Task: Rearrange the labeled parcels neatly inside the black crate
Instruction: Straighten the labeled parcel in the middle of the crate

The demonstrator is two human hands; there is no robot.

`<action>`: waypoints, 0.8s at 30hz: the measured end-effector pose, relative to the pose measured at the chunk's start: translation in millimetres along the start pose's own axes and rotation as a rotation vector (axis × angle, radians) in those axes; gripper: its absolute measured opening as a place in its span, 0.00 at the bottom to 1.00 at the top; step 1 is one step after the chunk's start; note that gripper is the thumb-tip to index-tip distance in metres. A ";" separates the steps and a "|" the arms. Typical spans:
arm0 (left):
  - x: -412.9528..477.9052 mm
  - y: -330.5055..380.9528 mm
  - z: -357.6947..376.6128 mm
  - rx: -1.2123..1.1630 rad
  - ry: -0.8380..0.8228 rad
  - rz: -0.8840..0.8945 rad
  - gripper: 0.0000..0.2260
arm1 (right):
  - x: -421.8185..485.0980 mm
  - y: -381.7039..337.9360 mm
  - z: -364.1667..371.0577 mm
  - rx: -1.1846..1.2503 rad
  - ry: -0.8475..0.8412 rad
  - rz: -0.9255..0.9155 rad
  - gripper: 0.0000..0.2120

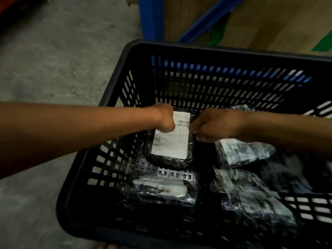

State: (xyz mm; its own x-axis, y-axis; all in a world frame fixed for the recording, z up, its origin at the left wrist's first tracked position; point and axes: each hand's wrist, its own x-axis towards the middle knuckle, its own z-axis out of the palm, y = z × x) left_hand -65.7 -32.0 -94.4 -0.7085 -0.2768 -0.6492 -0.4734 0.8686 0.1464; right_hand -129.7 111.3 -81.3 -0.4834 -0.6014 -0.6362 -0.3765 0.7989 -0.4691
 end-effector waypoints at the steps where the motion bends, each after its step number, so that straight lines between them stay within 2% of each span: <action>1: -0.4 0.9 4.8 0.002 0.075 0.060 0.18 | -13.0 9.5 -12.1 -0.160 0.091 -0.103 0.13; 3: -7.7 10.2 22.3 0.072 0.164 0.232 0.32 | -39.9 37.2 -26.3 -0.483 0.323 -0.272 0.19; 4: -12.7 18.1 31.2 0.103 0.169 0.336 0.37 | -51.0 54.1 -27.2 -0.669 0.377 -0.319 0.25; 6: -14.8 39.1 46.4 0.178 0.193 0.529 0.41 | -64.1 88.3 -17.8 -0.980 0.250 -0.281 0.36; 8: -11.1 60.5 61.7 0.245 0.174 0.592 0.42 | -60.7 118.1 -1.5 -1.132 0.103 -0.178 0.42; 9: -7.7 69.6 68.2 0.267 0.165 0.589 0.43 | -57.3 127.9 5.4 -1.155 0.100 -0.160 0.42; 13: 1.6 84.5 87.7 0.370 0.187 0.553 0.47 | -44.4 150.3 24.7 -1.028 0.252 -0.232 0.30; 16: 6.6 77.2 97.0 0.426 0.281 0.568 0.50 | -38.2 154.7 29.7 -0.996 0.309 -0.233 0.29; 19: 12.2 68.7 94.3 0.419 0.320 0.623 0.48 | -38.6 152.1 24.2 -0.971 0.293 -0.237 0.37; 21: 14.8 61.6 83.8 0.335 0.278 0.677 0.45 | -45.6 147.9 13.5 -0.835 0.285 -0.264 0.46; 22: 13.9 57.7 75.4 0.262 0.229 0.703 0.44 | -50.4 144.8 5.0 -0.754 0.271 -0.289 0.46; 24: 7.0 49.7 51.7 0.077 0.107 0.738 0.40 | -61.1 139.4 -21.4 -0.585 0.273 -0.363 0.40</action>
State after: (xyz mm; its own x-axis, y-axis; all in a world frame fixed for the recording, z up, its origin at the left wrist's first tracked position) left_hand -67.0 30.5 -130.3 -0.8768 0.3535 -0.3260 0.1796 0.8696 0.4599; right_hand -169.5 259.1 -94.7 -0.3990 -0.8693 -0.2918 -0.8729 0.4576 -0.1695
